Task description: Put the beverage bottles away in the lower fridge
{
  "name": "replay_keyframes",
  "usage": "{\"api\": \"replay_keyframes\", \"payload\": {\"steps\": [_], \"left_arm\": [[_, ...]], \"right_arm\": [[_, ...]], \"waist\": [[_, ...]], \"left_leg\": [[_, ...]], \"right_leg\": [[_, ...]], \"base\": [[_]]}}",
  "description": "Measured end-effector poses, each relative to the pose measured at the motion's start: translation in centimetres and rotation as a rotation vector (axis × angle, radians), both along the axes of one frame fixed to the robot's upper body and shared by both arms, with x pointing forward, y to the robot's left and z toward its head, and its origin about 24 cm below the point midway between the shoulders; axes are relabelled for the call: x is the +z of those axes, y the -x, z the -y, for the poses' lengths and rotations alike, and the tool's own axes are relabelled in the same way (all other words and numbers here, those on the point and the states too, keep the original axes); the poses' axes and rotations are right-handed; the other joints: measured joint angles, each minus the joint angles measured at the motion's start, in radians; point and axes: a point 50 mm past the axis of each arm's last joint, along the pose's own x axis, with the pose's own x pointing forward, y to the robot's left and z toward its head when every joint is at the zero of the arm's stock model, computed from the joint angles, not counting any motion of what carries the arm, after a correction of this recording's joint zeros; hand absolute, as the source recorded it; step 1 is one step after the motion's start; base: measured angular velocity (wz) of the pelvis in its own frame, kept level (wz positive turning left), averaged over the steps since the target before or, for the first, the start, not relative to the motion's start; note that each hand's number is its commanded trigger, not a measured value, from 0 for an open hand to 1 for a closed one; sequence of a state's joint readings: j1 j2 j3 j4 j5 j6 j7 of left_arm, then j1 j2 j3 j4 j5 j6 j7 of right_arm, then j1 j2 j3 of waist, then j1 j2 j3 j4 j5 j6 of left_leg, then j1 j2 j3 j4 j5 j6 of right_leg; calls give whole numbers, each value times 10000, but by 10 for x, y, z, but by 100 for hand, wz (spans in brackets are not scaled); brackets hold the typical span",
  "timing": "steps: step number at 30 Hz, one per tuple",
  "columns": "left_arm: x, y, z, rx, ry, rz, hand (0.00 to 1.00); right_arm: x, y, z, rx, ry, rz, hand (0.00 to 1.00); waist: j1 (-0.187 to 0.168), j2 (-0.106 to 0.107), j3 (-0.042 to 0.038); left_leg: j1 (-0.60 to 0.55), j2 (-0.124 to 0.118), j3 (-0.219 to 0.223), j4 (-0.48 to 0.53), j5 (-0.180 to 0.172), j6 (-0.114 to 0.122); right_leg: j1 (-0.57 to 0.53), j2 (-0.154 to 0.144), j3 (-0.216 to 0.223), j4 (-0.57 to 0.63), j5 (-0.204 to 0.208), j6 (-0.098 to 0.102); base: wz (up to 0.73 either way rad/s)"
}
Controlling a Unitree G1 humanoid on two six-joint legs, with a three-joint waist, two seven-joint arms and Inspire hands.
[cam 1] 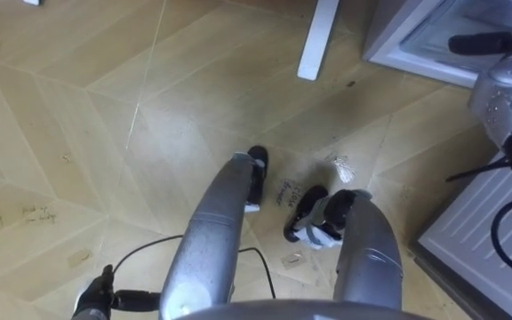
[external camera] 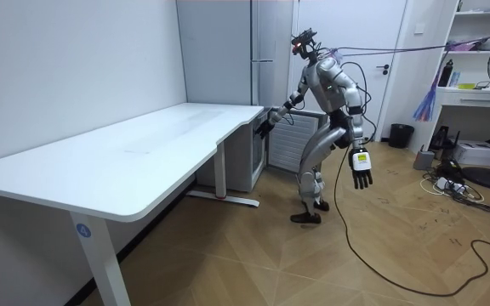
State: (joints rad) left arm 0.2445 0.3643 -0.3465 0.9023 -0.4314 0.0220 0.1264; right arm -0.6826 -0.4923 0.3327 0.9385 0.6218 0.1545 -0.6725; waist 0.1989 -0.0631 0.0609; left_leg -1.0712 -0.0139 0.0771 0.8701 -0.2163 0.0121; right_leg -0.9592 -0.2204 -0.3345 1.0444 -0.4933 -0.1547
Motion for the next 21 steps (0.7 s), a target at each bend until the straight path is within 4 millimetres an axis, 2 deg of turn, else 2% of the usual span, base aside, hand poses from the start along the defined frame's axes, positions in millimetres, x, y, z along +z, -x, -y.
{"api": "replay_keyframes", "payload": {"steps": [8, 13, 16, 19, 21], "left_arm": [[-1, 1, 3, -270, 46, -86, 0], [-1, -1, 5, -357, 117, -94, 0], [1, -4, 3, -449, 284, 19, 0], [3, -6, 0, -593, 463, 40, 0], [2, -5, -2, -521, 494, -27, 0]], "right_arm": [[-1, 0, 0, 21, -41, -15, 0], [-8, 2, 4, 715, -215, -249, 0], [-24, 9, 6, 1818, 60, -967, 0], [-39, 19, 7, 2897, 339, -1674, 0], [-58, 34, 9, 3744, 331, -2456, 0]], "waist": [[-3, -2, 12], [-23, -2, 33], [13, 37, 70], [-4, 38, 70], [24, 49, 62]], "left_leg": [[6, 10, 30, -4, 1, 1], [155, 17, -8, 30, 4, 6], [555, 134, -64, 2, -11, 12], [1061, 263, -96, -218, -58, 0], [1634, 323, -117, -544, -90, -33]], "right_leg": [[5, -18, 0, 10, -24, 5], [167, -41, -34, -14, -23, 5], [732, 109, -167, -287, -10, 36], [1331, 312, -279, -699, 35, 91], [1959, 421, -367, -1129, 156, 107]], "base": [[0], [0], [0], [0], [-9]]}}
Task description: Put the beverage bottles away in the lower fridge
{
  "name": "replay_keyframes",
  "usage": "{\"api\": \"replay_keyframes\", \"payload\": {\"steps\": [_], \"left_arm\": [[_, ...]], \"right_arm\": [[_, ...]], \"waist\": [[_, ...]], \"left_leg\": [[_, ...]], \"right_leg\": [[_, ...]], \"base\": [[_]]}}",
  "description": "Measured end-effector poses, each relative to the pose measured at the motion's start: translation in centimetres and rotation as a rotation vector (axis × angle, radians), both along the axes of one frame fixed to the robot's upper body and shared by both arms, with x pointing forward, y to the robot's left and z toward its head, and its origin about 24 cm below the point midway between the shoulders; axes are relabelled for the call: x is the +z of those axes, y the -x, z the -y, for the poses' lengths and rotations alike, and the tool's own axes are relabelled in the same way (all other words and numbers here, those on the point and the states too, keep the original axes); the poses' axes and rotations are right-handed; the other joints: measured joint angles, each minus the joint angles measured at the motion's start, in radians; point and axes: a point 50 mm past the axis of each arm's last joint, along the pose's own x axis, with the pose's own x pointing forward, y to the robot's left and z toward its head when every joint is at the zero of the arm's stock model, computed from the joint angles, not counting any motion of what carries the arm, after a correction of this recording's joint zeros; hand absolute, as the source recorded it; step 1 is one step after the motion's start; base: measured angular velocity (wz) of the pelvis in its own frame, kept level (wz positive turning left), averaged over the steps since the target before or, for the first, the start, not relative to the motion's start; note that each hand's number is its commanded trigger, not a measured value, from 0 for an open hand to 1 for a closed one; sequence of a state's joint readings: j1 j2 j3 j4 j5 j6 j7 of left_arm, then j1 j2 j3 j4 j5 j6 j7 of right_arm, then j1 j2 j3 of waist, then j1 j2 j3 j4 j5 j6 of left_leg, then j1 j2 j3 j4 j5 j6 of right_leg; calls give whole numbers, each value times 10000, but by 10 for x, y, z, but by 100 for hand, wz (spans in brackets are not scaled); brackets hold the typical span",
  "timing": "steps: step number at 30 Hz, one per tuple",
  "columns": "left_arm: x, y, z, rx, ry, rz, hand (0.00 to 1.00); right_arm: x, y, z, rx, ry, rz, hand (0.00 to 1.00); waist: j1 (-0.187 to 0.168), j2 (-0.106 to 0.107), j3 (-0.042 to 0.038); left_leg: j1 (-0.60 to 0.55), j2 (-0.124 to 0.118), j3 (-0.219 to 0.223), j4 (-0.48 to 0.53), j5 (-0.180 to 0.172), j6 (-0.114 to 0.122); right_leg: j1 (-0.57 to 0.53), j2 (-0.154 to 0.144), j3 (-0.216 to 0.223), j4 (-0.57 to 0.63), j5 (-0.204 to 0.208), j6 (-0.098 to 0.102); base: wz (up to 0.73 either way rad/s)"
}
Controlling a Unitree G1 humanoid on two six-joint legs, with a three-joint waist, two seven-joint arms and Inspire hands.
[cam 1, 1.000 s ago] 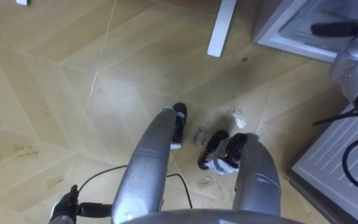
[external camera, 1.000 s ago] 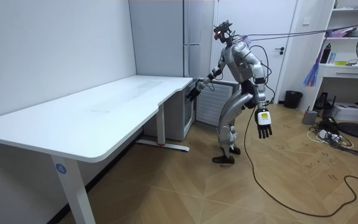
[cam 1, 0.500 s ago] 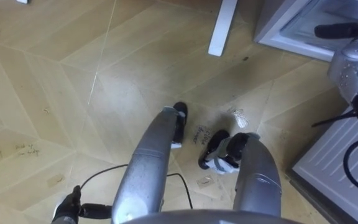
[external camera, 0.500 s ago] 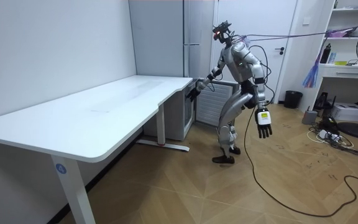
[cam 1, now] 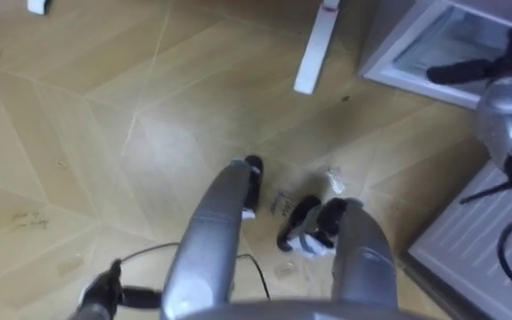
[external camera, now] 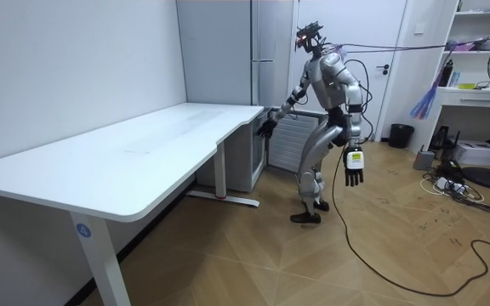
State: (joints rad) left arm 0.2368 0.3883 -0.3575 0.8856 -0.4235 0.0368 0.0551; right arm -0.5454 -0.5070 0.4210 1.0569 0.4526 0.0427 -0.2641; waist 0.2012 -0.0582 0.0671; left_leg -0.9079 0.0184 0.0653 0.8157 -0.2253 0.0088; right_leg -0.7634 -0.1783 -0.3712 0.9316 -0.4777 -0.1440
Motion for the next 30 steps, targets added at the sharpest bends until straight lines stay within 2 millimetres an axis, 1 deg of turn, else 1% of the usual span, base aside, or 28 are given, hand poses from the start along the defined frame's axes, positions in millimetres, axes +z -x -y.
{"api": "replay_keyframes", "payload": {"steps": [1, 2, 3, 4, 5, 6, 7, 8, 9, 10, 11, 12, 13, 14, 15, 16, 17, 18, 19, 20, 21, 22, 23, 24, 25, 27, 29, 30], "left_arm": [[0, 0, -1, 17, -18, -13, 0], [0, 0, -1, 17, -22, -43, 0], [0, -2, -2, 2, -1, -35, 0], [0, -3, -1, -11, 6, -15, 0], [0, -6, -1, -32, 75, 38, 0], [-1, -7, -1, 20, 122, 24, 0], [-2, -7, -1, 30, 122, 14, 0], [-2, -9, -2, 38, 77, 20, 0], [-3, -12, -3, 127, 15, 33, 0], [-3, -13, -3, 196, -3, 31, 0], [-4, -14, -4, 218, -44, 36, 0], [-3, -15, -5, 190, -128, 100, 0], [-4, -16, -5, 155, -185, 106, 0], [-4, -16, -5, 137, -209, 130, 0], [-4, -17, -4, 372, -135, 249, 0], [-4, -17, -3, 505, -94, 345, 0], [-5, -15, -1, 684, -21, 488, 0], [-5, -10, -1, 890, -2, 509, 0], [-6, -6, -1, 958, -12, 460, 0], [-6, 0, -3, 1121, -64, 392, 0], [-6, 5, -3, 1308, -150, 307, 0], [-7, 8, -3, 1445, -177, 286, 0], [-8, 14, -1, 1701, -211, 246, 0], [-10, 20, 2, 1994, -199, 176, 0], [-10, 21, 4, 2071, -198, 145, 0], [-12, 25, 10, 2344, -96, 128, 0], [-13, 25, 11, 2311, -103, 142, 0], [-13, 24, 13, 2296, -112, 234, 0]], "right_arm": [[-4, 4, 0, 120, -79, -163, 0], [-13, 12, 2, 389, -102, -581, 0], [-23, 22, 4, 660, -45, -1040, 0], [-29, 29, 5, 803, 8, -1339, 0], [-41, 44, 9, 1009, 114, -1986, 0], [-53, 59, 12, 1115, 77, -2641, 0], [-58, 66, 14, 1149, 45, -2933, 0], [-67, 80, 16, 1206, -57, -3436, 0], [-78, 96, 16, 1192, -190, -3941, 0], [-83, 104, 16, 1219, -243, -4236, 0], [-94, 120, 14, 1301, -333, -4802, 0], [-102, 131, 10, 1443, -441, -5191, 0], [-106, 136, 7, 1530, -488, -5358, 0], [-113, 147, 1, 1703, -634, -5656, 0], [-120, 159, -6, 1802, -927, -5917, 0], [-124, 165, -9, 1770, -1107, -6014, 0], [-130, 178, -13, 1706, -1400, -6213, 0], [-134, 190, -16, 1449, -1715, -6336, 0], [-136, 196, -17, 1317, -1861, -6392, 0], [-139, 206, -19, 987, -2149, -6429, 0], [-142, 214, -20, 732, -2336, -6471, 0], [-142, 218, -20, 562, -2466, -6430, 0], [-144, 228, -22, 183, -2734, -6377, 0], [-146, 235, -24, -227, -3017, -6219, 0], [-147, 238, -25, -406, -3137, -6148, 0], [-150, 247, -30, -914, -3462, -6043, 0], [-153, 251, -37, -1202, -3746, -5957, 0], [-154, 254, -41, -1307, -3922, -5882, 0]], "waist": [[1, 4, 1], [-14, 35, -18], [-21, 58, -19], [-31, 92, -35], [4, 168, -58], [5, 278, -123], [-10, 322, -151], [-31, 376, -183], [-70, 454, -234], [-101, 509, -276], [-166, 569, -332], [-300, 575, -350], [-367, 569, -350], [-455, 528, -381], [-567, 484, -420], [-617, 456, -437], [-668, 386, -468], [-789, 298, -526], [-857, 263, -561], [-929, 178, -627], [-991, 125, -667], [-1031, 113, -667], [-1169, 85, -658], [-1230, 58, -672], [-1244, 54, -670], [-1386, 65, -659], [-1483, 62, -660], [-1489, 82, -643]], "left_leg": [[128, 34, 9, -54, -16, -1], [338, 78, 16, -206, -28, -3], [578, 105, 34, -386, -27, -4], [709, 124, 33, -487, -25, -4], [1006, 203, 58, -699, -23, -6], [1301, 233, 70, -913, -17, -9], [1461, 224, 86, -1014, -15, -9], [1795, 210, 171, -1247, -13, -4], [2178, 200, 211, -1505, -6, 3], [2361, 197, 204, -1631, -5, 3], [2735, 181, 214, -1855, -2, 2], [3108, 148, 267, -2073, 1, 5], [3299, 134, 310, -2191, 11, 12], [3693, 96, 381, -2522, 61, 7], [4117, 32, 405, -2992, 191, 24], [4339, 3, 433, -3223, 256, 28], [4780, -52, 463, -3598, 318, 22], [5200, -139, 453, -3920, 336, 19], [5400, -166, 451, -4047, 342, 20], [5762, -198, 455, -4265, 342, 20], [6114, -209, 456, -4498, 341, 20], [6309, -214, 450, -4607, 341, 19], [6733, -229, 450, -4866, 341, 20], [7131, -262, 463, -5145, 342, 21], [7307, -291, 470, -5251, 342, 21], [7835, -351, 500, -5562, 343, 24], [8053, -388, 495, -5648, 342, 24], [8164, -407, 486, -5689, 341, 24]], "right_leg": [[134, 50, -6, -111, 32, 6], [373, 127, -31, -337, 94, 17], [621, 189, -45, -584, 167, 40], [758, 243, -46, -738, 217, 61], [1088, 380, -55, -1107, 345, 96], [1413, 465, -69, -1445, 462, 139], [1579, 483, -66, -1587, 498, 171], [1866, 510, 12, -1817, 548, 232], [2249, 560, 24, -2141, 632, 296], [2449, 604, 19, -2335, 674, 328], [2854, 653, 12, -2648, 742, 390], [3198, 674, 40, -2918, 784, 453], [3362, 685, 75, -3056, 815, 485], [3690, 720, 153, -3384, 902, 546], [4081, 744, 152, -3821, 1040, 602], [4287, 757, 146, -4045, 1115, 642], [4673, 784, 167, -4410, 1230, 699], [5057, 785, 191, -4712, 1269, 766], [5254, 799, 188, -4876, 1295, 811], [5605, 848, 199, -5229, 1367, 882], [6025, 928, 206, -5622, 1483, 938], [6293, 973, 186, -5864, 1566, 980], [6768, 1055, 190, -6262, 1732, 1048], [7146, 1095, 242, -6580, 1841, 1102], [7310, 1096, 266, -6682, 1864, 1133], [7806, 1096, 276, -6963, 1958, 1252], [8047, 1103, 294, -7141, 2000, 1282], [8145, 1102, 369, -7201, 2008, 1291]], "base": [[-12], [-11], [-10], [-11], [-14], [-13], [-13], [-12], [-11], [-7], [-4], [-7], [-12], [-11], [-8], [-5], [-7], [-6], [-4], [-5], [-6], [-4], [-6], [-9], [-11], [-6], [-6], [-7]]}}
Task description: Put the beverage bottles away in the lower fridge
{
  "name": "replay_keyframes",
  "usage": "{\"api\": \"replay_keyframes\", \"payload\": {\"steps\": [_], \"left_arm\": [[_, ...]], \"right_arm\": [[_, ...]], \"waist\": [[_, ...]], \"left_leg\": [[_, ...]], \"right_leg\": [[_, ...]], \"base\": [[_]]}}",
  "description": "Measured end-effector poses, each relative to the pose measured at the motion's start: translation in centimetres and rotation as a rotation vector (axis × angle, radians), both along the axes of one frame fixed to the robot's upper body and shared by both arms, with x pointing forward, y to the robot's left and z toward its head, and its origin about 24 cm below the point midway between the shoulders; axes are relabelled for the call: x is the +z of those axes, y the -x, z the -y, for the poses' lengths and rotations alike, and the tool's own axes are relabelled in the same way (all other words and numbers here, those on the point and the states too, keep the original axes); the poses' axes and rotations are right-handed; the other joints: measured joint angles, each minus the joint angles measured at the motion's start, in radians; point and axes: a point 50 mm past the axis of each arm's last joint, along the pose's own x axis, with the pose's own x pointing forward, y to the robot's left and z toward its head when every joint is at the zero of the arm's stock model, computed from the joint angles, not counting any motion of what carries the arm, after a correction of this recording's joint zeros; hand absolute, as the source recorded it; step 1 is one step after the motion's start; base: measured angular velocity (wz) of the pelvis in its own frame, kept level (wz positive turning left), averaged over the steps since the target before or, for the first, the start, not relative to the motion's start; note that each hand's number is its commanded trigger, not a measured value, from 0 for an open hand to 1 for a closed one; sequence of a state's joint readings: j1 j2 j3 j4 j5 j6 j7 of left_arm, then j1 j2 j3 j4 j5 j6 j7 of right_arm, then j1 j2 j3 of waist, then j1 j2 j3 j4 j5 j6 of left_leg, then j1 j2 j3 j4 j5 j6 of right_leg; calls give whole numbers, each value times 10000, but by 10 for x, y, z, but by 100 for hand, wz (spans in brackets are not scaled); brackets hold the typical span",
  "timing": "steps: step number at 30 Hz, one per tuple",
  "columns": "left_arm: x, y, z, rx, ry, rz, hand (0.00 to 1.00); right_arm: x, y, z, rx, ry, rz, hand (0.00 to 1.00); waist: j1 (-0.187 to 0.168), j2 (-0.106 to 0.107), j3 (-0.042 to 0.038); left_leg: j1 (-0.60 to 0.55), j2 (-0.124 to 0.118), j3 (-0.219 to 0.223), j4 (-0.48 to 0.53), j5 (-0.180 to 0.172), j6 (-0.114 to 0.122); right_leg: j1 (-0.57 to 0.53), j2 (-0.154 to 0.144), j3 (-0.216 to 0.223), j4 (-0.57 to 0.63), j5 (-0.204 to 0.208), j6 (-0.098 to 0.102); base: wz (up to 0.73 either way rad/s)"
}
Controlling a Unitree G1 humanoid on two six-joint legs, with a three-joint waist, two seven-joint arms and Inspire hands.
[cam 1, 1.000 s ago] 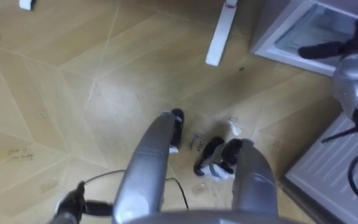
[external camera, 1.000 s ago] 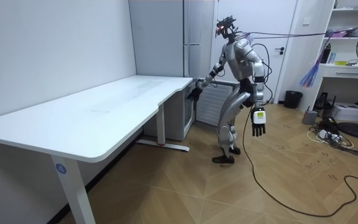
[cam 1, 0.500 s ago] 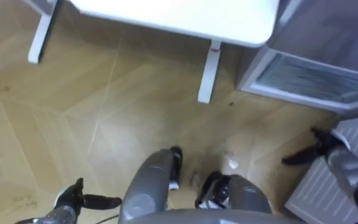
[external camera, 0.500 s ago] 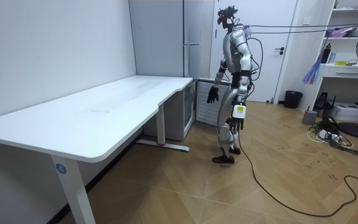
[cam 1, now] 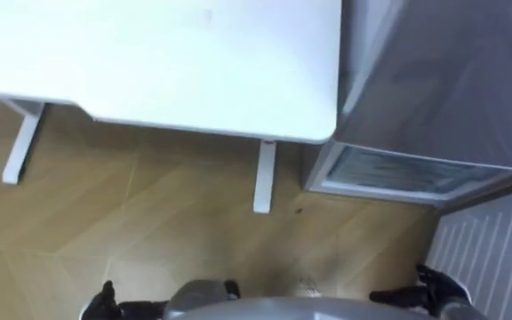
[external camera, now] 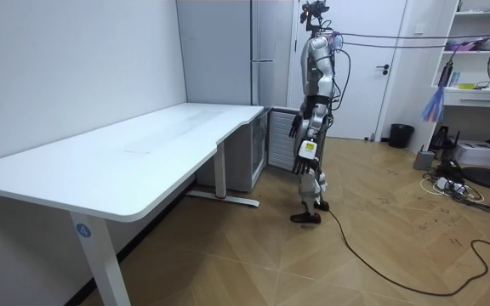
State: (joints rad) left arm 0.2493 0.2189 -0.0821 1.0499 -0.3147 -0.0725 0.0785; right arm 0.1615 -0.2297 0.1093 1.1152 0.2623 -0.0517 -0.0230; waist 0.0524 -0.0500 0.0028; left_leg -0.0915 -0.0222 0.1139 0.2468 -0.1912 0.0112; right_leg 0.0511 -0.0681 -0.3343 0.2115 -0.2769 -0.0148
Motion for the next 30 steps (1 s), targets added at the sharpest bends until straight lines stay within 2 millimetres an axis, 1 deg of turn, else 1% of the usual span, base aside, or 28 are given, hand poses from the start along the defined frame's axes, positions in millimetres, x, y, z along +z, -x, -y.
{"api": "replay_keyframes", "payload": {"steps": [2, 3, 5, 6, 8, 9, 10, 12, 14, 15, 16, 18, 20, 21, 22, 23, 25, 27, 28, 30], "left_arm": [[-1, 0, 3, 11, 63, 36, 0], [-1, 0, 5, -114, 62, -16, 0], [-2, 0, 6, -317, 28, -92, 0], [-2, 0, 7, -300, 57, -92, 0], [-3, -1, 11, -213, 151, -48, 0], [-4, -2, 14, -73, 225, -18, 0], [-5, -1, 16, 52, 281, -42, 0], [-5, 1, 16, 185, 288, -181, 0], [-5, 3, 14, 308, 239, -294, 0], [-5, 1, 13, 311, 201, -332, 0], [-5, 0, 13, 300, 186, -334, 0], [-6, 1, 13, 309, 215, -490, 0], [-6, 5, 12, 237, 187, -698, 0], [-6, 5, 11, 247, 171, -723, 0], [-6, 5, 11, 147, 137, -747, 0], [-6, 5, 10, -22, 72, -775, 0], [-5, 5, 9, -281, -60, -857, 0], [-5, 5, 5, -202, -190, -897, 0], [-4, 7, 3, -232, -249, -928, 0], [-1, 7, -6, -421, -515, -937, 0]], "right_arm": [[-2, 7, -4, -280, -153, -83, 0], [-3, 11, -6, -322, -216, -170, 0], [-5, 15, -10, -447, -321, -311, 0], [-6, 17, -12, -670, -413, -368, 0], [-7, 22, -13, -948, -430, -434, 0], [-7, 24, -13, -1057, -431, -519, 0], [-8, 26, -13, -1252, -438, -590, 0], [-9, 30, -15, -1566, -472, -671, 0], [-10, 32, -16, -1782, -507, -781, 0], [-10, 33, -16, -1931, -534, -819, 0], [-10, 33, -16, -2008, -549, -862, 0], [-11, 29, -16, -1983, -560, -909, 0], [-11, 27, -17, -1879, -551, -957, 0], [-11, 25, -16, -1827, -541, -986, 0], [-10, 23, -15, -1823, -516, -957, 0], [-9, 18, -12, -1819, -378, -810, 0], [-4, 7, -2, -1907, -40, -384, 0], [8, -16, 16, -1684, 773, 519, 0], [12, -22, 21, -1536, 985, 786, 0], [32, -49, 40, -1032, 2002, 1977, 0]], "waist": [[-45, 36, -18], [-116, 85, 9], [-181, 140, 27], [-219, 174, 78], [-267, 234, 79], [-347, 237, 81], [-419, 228, 86], [-457, 241, 84], [-512, 244, 58], [-511, 232, 51], [-511, 233, 51], [-506, 190, 7], [-506, 175, 8], [-532, 123, 0], [-552, 114, 10], [-590, 61, -11], [-739, 64, -8], [-783, 36, -12], [-785, 6, -10], [-915, -174, -4]], "left_leg": [[135, -41, 2, -86, -1, 1], [230, -71, 5, -110, -1, 2], [373, -72, 29, -153, -2, 3], [521, -70, 38, -166, -4, 3], [660, -67, 40, -218, -6, 6], [746, -67, 29, -264, -7, 9], [870, -58, 50, -311, -7, 10], [1059, -56, 64, -342, -10, 14], [1146, -58, 73, -347, -18, 23], [1196, -52, 110, -362, -18, 24], [1210, -51, 144, -371, -18, 24], [1329, -39, 184, -415, -13, 31], [1441, -36, 204, -417, -13, 32], [1493, -33, 202, -428, -13, 32], [1507, -32, 202, -428, -13, 32], [1526, -32, 209, -430, -14, 32], [1553, -35, 227, -434, -14, 33], [1562, 5, 392, -485, -14, 33], [1568, 14, 429, -505, -14, 33], [1672, 34, 502, -558, -13, 31]], "right_leg": [[106, 3, 71, -96, 22, 20], [176, 1, 106, -100, 27, 28], [269, 5, 209, -102, 35, 39], [387, 6, 308, -111, 36, 39], [477, -4, 347, -110, 37, 41], [535, -8, 356, -106, 38, 41], [594, 0, 462, -92, 37, 41], [710, 27, 620, -95, 41, 35], [766, 57, 729, -83, 51, 18], [768, 87, 876, -104, 57, 6], [768, 90, 911, -118, 58, 5], [772, 140, 1174, -103, 60, 1], [816, 157, 1327, -76, 68, -2], [834, 165, 1398, -75, 79, -9], [838, 165, 1412, -75, 85, -13], [837, 164, 1450, -77, 95, -12], [830, 171, 1538, -77, 103, -5], [709, 194, 1723, -79, 173, -22], [698, 198, 1742, -80, 175, -24], [710, 249, 1944, -109, 196, -33]], "base": [[-13], [-10], [-13], [-21], [-13], [-10], [-13], [-21], [-18], [-19], [-18], [-21], [-24], [-18], [-12], [-11], [-14], [-27], [-25], [-20]]}}
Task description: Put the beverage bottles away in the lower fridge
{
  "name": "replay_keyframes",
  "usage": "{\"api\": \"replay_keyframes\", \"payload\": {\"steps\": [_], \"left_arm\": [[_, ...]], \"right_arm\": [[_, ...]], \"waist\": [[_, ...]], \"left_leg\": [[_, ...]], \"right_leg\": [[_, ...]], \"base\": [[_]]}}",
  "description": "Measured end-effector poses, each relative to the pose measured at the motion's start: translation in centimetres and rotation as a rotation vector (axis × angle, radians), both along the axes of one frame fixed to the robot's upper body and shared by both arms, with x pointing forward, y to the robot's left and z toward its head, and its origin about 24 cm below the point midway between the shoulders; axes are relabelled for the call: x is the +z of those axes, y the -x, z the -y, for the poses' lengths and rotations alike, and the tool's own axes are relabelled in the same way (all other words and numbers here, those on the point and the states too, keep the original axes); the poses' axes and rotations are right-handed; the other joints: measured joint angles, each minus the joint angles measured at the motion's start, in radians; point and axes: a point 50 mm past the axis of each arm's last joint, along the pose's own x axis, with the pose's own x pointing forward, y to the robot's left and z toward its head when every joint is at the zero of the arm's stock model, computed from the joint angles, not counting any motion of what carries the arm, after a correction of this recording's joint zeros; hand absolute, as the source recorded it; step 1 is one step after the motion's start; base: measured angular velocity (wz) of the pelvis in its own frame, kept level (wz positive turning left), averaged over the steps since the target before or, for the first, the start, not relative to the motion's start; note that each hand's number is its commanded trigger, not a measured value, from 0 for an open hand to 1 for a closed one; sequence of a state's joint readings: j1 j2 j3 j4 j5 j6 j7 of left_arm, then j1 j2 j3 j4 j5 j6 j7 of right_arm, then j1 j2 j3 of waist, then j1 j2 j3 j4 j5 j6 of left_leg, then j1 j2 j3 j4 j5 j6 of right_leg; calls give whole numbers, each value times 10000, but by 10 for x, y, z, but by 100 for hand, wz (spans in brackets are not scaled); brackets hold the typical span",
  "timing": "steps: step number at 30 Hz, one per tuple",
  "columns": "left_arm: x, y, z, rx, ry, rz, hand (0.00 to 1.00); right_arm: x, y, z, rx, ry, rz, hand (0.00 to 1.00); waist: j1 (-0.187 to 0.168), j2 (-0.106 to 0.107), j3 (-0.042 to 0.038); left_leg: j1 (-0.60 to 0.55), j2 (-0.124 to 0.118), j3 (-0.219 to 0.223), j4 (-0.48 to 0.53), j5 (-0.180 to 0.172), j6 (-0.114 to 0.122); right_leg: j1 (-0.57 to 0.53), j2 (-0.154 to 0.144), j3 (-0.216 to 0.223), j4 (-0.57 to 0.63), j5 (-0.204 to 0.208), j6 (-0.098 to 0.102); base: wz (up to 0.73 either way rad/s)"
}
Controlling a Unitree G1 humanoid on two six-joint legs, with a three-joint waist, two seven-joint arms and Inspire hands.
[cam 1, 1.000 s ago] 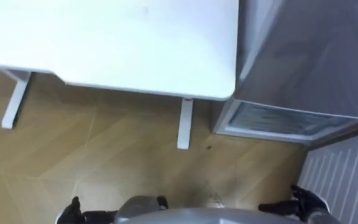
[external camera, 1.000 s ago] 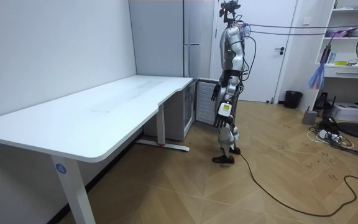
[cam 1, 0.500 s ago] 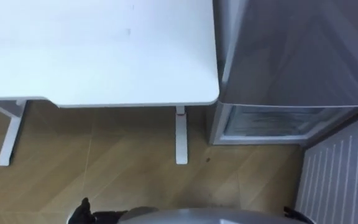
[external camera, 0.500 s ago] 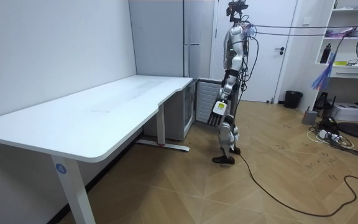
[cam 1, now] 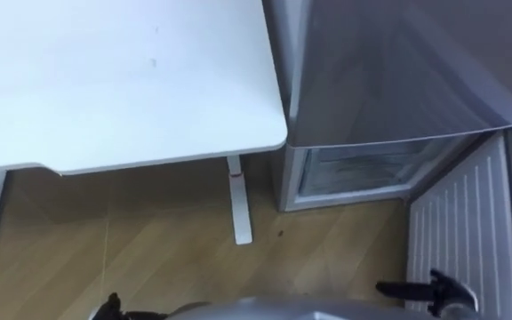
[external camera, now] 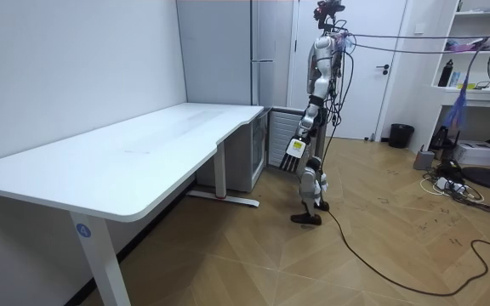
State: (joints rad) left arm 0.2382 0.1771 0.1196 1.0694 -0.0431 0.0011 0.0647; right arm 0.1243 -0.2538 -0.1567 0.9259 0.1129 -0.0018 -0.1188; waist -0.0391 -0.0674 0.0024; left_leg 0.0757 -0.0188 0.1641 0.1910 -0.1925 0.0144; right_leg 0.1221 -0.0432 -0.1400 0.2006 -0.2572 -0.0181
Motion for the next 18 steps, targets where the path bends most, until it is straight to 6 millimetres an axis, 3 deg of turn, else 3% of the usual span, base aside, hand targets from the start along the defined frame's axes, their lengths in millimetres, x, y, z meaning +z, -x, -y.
{"api": "replay_keyframes", "payload": {"steps": [3, 6, 12, 18], "left_arm": [[3, -2, -8, -258, -229, 0, 0], [5, -3, -12, -431, -311, 31, 0], [7, -2, -20, -368, -522, 27, 0], [9, 0, -24, -111, -599, 78, 0]], "right_arm": [[23, -25, 18, 309, 1341, 1008, 0], [40, -36, 20, 679, 2023, 1891, 0], [71, -34, 55, -469, 3610, 2854, 0], [77, -28, 66, -1190, 4061, 3007, 0]], "waist": [[-77, -296, 28], [-121, -422, 4], [-271, -472, -4], [-549, -537, -40]], "left_leg": [[49, 22, 24, -44, -1, -4], [44, 71, 145, -50, -3, -7], [72, 61, 294, -228, -4, -7], [-1, 97, 406, -247, -4, -7]], "right_leg": [[29, 80, 29, -38, 35, -19], [52, 112, 107, -180, 109, -43], [-42, 104, 295, -165, 152, 10], [-202, 113, 324, -109, 188, -9]], "base": [[-7], [-10], [-8], [-7]]}}
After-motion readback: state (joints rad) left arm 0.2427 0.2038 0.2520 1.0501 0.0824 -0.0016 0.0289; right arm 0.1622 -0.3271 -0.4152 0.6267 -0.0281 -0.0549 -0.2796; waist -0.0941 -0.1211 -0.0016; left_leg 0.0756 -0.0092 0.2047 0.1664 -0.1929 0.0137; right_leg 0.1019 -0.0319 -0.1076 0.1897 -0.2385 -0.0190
